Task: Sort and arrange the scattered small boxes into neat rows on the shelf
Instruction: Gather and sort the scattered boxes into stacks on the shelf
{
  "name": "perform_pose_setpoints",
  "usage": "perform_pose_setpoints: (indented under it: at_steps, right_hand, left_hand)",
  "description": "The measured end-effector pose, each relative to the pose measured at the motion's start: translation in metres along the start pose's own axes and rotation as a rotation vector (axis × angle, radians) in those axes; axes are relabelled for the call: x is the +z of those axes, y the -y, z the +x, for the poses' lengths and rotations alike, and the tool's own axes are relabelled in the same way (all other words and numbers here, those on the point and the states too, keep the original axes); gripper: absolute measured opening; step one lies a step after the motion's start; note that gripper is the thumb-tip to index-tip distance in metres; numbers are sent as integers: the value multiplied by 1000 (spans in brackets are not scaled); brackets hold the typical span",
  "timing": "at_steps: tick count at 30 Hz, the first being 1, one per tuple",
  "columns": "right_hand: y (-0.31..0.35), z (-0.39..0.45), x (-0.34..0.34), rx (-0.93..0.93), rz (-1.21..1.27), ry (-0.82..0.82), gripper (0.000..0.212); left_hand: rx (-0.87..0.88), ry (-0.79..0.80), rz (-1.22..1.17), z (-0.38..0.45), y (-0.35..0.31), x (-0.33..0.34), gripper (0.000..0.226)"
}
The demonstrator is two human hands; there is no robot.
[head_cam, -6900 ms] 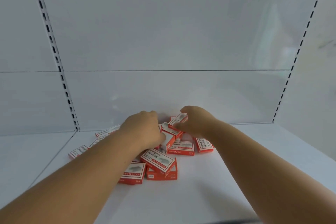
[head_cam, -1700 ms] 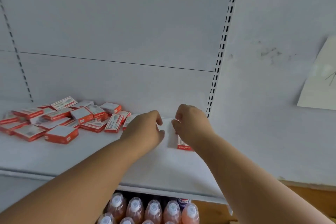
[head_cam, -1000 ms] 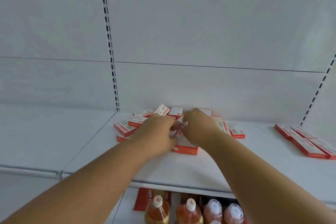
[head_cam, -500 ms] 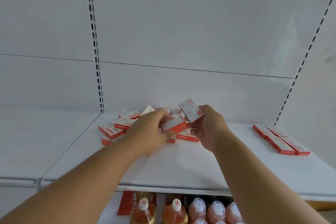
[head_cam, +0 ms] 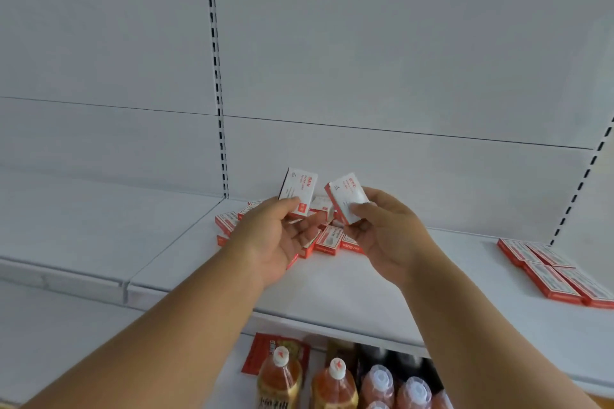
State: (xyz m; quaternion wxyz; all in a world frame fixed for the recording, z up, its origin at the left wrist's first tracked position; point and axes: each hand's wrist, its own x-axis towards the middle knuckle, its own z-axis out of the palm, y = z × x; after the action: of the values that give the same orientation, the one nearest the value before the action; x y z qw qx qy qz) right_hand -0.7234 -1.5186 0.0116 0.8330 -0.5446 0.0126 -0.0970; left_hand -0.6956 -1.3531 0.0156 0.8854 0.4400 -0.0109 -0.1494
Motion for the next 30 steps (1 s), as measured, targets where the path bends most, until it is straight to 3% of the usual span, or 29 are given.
perform_pose_setpoints:
  at_steps: [5,8,11,14,18,21,25,30]
  right_hand:
    - [-2,7,27,12,-80,-10,24]
    - [-13,23,58,5,-284,-31,17]
    - [-34,47,101,-37,-422,-38,31]
    - [-57,78,152,-68,-599,-43,46]
    - [-91,129,218,-25,-765,-116,31]
    - [-115,165,253,77,-953,-142,32]
    - [-139,195,269,154,-1230,-165,36]
    - [-155,209,272,162,-1582,-216,33]
  left_hand:
    - [115,-66,133,3,-26,-25,12]
    - [180,-53,346,12,-50,-54,18]
    - [227,-74,530,32,-83,-96,17]
    - [212,-100,686,59,-124,-144,12]
    - [218,-165,948,105,-172,-199,19]
    - [185,-188,1129,141,-191,-229,23]
    - [69,-135,1333,177,-199,-248,19]
    - [70,-4,1598,200,-203,-257,15]
